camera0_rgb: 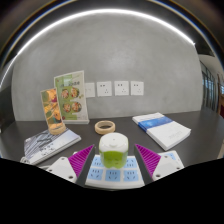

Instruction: Unplug charger

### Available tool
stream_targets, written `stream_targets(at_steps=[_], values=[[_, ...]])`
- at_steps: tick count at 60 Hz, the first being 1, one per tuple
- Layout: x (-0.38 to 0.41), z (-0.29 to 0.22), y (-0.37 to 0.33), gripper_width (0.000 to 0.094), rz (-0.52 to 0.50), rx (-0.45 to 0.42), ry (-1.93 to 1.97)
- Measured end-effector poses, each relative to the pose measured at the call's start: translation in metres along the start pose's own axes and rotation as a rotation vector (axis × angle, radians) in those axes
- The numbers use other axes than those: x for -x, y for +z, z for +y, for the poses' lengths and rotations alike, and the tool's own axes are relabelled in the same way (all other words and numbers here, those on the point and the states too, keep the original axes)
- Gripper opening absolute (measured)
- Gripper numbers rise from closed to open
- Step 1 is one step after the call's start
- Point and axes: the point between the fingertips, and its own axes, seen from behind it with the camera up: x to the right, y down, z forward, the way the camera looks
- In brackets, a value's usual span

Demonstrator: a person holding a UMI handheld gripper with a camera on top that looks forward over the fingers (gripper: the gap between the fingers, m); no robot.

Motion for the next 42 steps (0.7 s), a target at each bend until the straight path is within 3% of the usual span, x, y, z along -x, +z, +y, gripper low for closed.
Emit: stream_targets(at_steps=[3, 4, 7, 8, 12, 19, 30, 42], values=[[-0.001, -0.004, 0.015, 0.0756, -0.016, -0.011, 0.001], [-0.002, -0.004, 0.020, 0.0782, -0.018, -0.007, 0.000], [0.002, 0.000, 0.031, 0.0542, -0.049, 0.012, 0.002], [0.004, 0.003, 0.034, 0.0515, -0.065, 0.016, 0.004], [0.005, -0.001, 0.035, 0.0500, -0.080, -0.007, -0.014], [0.007, -0.003, 0.034, 0.0360, -0.096, -0.057, -0.040], [0.009, -0.004, 0.033, 0.0315, -0.119, -0.073, -0.050], [0.007, -0.002, 0.034, 0.0315, -0.151, 0.035, 0.053]])
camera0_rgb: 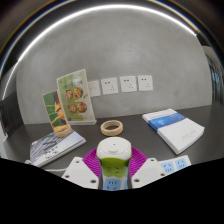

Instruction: Unplug charger

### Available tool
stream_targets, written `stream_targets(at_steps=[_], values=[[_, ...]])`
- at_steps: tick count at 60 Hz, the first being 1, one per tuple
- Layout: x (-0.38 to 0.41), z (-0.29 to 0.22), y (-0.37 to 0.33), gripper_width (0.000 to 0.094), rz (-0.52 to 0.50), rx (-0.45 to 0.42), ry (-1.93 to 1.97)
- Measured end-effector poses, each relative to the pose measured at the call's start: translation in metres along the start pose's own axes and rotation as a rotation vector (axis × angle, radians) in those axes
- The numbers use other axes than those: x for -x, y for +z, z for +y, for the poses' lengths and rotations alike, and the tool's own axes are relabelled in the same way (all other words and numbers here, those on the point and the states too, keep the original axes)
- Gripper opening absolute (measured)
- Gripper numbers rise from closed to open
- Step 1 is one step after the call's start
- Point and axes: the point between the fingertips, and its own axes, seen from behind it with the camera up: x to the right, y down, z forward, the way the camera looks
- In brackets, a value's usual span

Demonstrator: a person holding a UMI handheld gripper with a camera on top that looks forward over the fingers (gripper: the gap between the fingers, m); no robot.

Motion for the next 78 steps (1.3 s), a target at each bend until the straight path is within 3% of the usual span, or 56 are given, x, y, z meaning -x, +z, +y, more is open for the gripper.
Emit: stream_targets(at_steps=[13, 15, 20, 26, 32, 45, 52, 57, 70, 78], values=[[-0.001, -0.003, -0.001, 0.0317, 0.063, 0.040, -0.022], [0.002, -0.028, -0.010, 0.0318, 0.070, -0.041, -0.048], [0.009, -0.141, -0.058, 0.0314, 0.143, -0.353, -0.208], [0.024, -0.204, -0.076, 0.0313, 0.089, -0.416, -0.181], [-0.014, -0.226, -0.077, 0.0312, 0.215, -0.450, -0.269], [-0.142, -0.155, -0.054, 0.0323, 0.349, -0.213, -0.202], [-0.210, -0.107, -0.023, 0.0339, 0.352, -0.065, -0.177], [-0.244, -0.080, -0.001, 0.0351, 0.310, 0.046, -0.169], [-0.291, -0.042, 0.053, 0.0390, 0.165, 0.232, -0.149], [-0.293, -0.049, 0.074, 0.0455, 0.081, 0.223, -0.163]])
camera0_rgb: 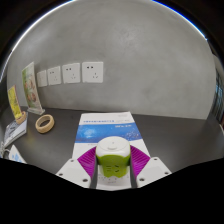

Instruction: Unplug charger

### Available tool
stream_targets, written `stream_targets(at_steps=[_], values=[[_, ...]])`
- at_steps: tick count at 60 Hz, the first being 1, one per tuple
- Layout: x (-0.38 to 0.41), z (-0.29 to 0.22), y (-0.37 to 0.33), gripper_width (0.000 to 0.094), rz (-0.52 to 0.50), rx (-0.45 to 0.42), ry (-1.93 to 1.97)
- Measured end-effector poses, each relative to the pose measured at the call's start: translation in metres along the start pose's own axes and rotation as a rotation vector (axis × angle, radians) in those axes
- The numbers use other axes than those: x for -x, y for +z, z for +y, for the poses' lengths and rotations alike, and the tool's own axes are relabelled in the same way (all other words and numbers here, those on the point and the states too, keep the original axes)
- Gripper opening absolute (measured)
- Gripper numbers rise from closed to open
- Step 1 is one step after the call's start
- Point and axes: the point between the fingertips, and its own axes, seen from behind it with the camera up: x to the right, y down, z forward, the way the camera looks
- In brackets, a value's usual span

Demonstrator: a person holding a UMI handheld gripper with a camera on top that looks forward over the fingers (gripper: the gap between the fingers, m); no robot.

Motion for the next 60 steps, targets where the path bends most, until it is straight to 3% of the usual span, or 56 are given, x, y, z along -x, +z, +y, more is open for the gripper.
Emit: stream_targets(at_steps=[8, 9, 10, 11, 15, 18, 40, 60], values=[[-0.001, -0.003, 0.022, 0.0533, -0.024, -0.002, -0.018], [-0.001, -0.002, 0.024, 0.0607, -0.025, -0.001, -0.015], [-0.001, -0.003, 0.027, 0.0593, -0.028, -0.004, -0.010], [0.000, -0.003, 0.028, 0.0636, -0.032, -0.007, -0.006], [0.000, -0.002, 0.030, 0.0891, -0.040, -0.010, -0.001], [-0.001, -0.004, 0.026, 0.0829, -0.031, -0.023, -0.004], [0.042, 0.005, -0.112, 0.0836, 0.079, -0.139, 0.023], [0.148, 0.085, -0.252, 0.0841, 0.137, -0.100, 0.062]])
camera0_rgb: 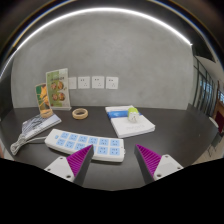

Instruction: Unplug charger

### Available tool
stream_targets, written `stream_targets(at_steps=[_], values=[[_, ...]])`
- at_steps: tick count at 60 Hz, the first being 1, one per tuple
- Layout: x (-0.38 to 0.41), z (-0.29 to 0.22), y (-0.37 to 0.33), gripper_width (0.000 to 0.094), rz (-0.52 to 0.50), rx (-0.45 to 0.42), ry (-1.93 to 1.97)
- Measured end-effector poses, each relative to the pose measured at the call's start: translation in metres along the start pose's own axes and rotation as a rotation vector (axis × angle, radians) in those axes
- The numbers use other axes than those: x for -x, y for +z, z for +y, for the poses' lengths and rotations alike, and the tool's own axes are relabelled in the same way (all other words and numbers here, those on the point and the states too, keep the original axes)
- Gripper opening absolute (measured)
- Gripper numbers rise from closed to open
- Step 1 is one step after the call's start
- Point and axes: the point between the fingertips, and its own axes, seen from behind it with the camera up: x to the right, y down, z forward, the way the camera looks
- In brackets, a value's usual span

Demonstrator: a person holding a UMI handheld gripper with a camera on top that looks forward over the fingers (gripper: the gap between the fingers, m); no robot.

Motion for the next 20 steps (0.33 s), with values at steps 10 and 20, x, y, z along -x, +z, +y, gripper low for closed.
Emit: stream_targets(at_steps=[10, 20], values=[[-0.008, 0.007, -0.041, 0.0843, 0.032, -0.043, -0.059], [-0.047, 0.011, -0.056, 0.0849, 0.021, -0.079, 0.010]])
